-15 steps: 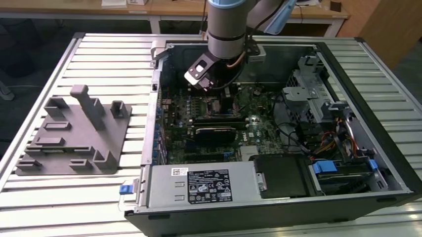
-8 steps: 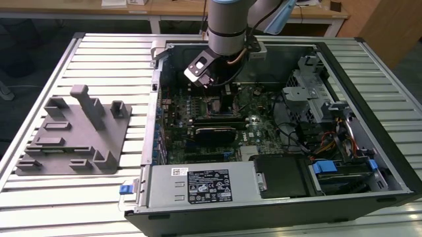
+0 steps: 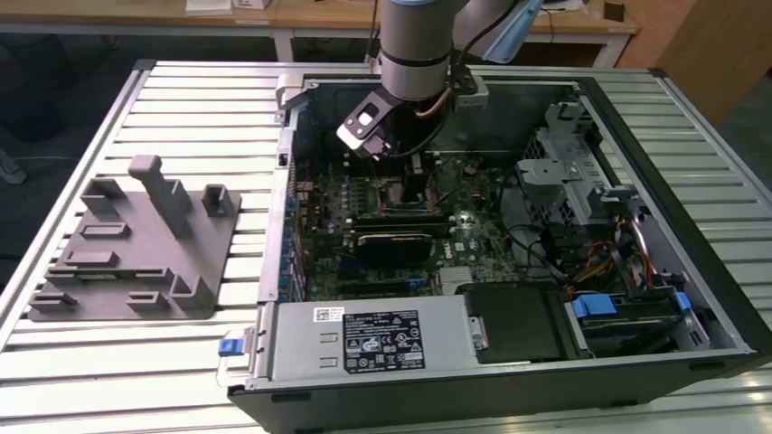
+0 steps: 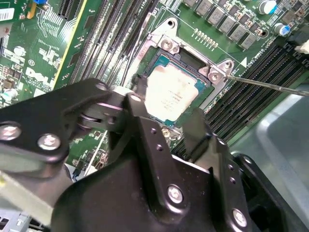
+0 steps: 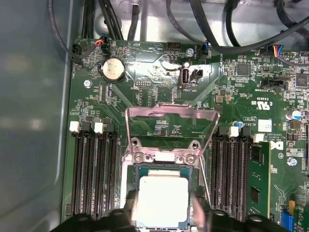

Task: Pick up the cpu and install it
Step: 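Place the cpu into insertion slot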

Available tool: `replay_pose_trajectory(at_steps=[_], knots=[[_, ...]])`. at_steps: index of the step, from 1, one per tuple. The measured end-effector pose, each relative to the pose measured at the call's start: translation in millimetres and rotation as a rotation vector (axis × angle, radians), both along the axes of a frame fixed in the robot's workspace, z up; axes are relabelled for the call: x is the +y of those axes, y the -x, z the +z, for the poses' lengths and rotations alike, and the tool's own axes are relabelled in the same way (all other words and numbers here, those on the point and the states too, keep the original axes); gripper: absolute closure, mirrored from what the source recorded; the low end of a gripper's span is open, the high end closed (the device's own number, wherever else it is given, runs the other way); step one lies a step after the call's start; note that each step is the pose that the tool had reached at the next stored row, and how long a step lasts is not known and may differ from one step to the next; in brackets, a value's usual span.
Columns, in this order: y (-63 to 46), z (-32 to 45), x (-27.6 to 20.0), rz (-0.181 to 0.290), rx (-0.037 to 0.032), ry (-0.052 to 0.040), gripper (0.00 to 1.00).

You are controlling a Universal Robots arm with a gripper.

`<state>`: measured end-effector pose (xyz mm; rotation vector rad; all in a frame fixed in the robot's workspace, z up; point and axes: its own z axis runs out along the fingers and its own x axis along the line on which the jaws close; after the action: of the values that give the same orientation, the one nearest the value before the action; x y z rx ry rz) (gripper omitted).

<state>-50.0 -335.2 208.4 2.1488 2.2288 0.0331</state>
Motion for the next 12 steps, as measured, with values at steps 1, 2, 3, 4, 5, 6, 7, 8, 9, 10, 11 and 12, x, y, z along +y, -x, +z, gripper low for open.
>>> replay_pose_trajectory(at_steps=[1, 2, 3, 4, 5, 6, 7, 8, 9, 10, 11, 12], knots=[[0.0, 0.1, 0.0, 0.0, 0.0, 0.0, 0.46], [0.0, 0.1, 0.0, 0.0, 0.0, 0.0, 0.53], [0.0, 0.2, 0.0, 0.0, 0.0, 0.0, 0.58], [0.0, 0.3, 0.0, 0.0, 0.0, 0.0, 0.58], [0.0, 0.3, 0.0, 0.0, 0.0, 0.0, 0.64], [0.0, 0.4, 0.0, 0.0, 0.0, 0.0, 0.64], [0.0, 0.5, 0.0, 0.0, 0.0, 0.0, 0.7], [0.0, 0.6, 0.0, 0.0, 0.0, 0.0001, 0.76], [0.0, 0.6, 0.0, 0.0, 0.0, 0.0, 0.76], [0.0, 0.7, 0.0, 0.0, 0.0, 0.0, 0.82], [0.0, 0.8, 0.0, 0.0, 0.0, 0.0, 0.88], [0.0, 0.9, 0.0, 0.0, 0.0, 0.0, 0.89]])
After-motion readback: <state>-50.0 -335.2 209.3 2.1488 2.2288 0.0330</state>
